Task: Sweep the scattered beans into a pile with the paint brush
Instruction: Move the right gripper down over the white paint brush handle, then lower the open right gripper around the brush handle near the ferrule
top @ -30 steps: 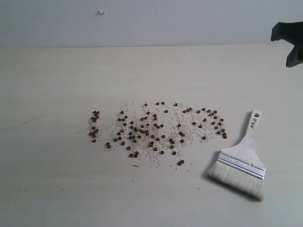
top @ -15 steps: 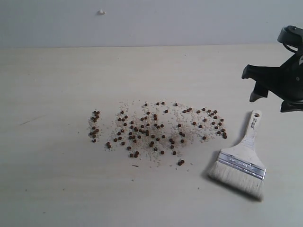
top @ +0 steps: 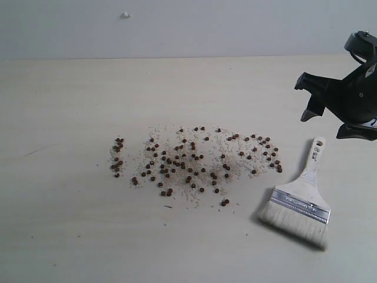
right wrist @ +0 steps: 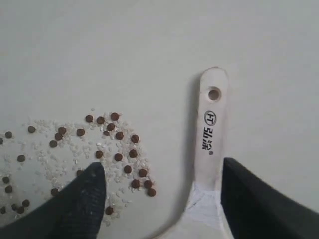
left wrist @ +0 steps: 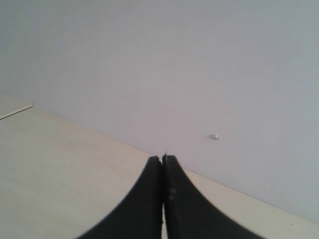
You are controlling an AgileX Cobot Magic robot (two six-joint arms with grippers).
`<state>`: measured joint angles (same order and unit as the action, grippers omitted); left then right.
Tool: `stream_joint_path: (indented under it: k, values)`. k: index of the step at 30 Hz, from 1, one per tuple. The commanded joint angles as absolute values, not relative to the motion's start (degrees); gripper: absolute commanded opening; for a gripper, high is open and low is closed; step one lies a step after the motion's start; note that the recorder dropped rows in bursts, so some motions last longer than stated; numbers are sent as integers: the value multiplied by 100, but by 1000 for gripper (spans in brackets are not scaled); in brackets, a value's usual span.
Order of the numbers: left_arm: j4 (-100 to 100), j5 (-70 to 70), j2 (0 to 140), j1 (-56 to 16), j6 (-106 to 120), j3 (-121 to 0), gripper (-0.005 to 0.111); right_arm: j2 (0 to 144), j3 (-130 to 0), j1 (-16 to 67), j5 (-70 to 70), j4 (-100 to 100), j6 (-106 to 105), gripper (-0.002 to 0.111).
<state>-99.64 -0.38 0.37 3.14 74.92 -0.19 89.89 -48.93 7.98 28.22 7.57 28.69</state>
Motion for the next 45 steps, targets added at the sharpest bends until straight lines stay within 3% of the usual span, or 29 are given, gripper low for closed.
stream_joint_path:
  k: [1,14,19,34,39,45]
  values:
    - [-9995,0,0,291,7507,0,0,8994,-4879,799,2730,747,2867,62]
    - [-9995,0,0,291,7507,0,0,8994,-4879,799,2596,608,2883,62]
    - [-9995,0,0,291,7507,0,0,8994,-4891,799,2401,1264,3891,62]
    - [-9995,0,0,291,7507,0,0,8994,-4891,1676,3368,-86,6039,62]
    - [-9995,0,0,291,7507,0,0,8994,-4891,1736,4101,-486,6735,62]
    - [-9995,0,0,291,7507,0,0,8994,-4891,1736,4018,-243,6869,62]
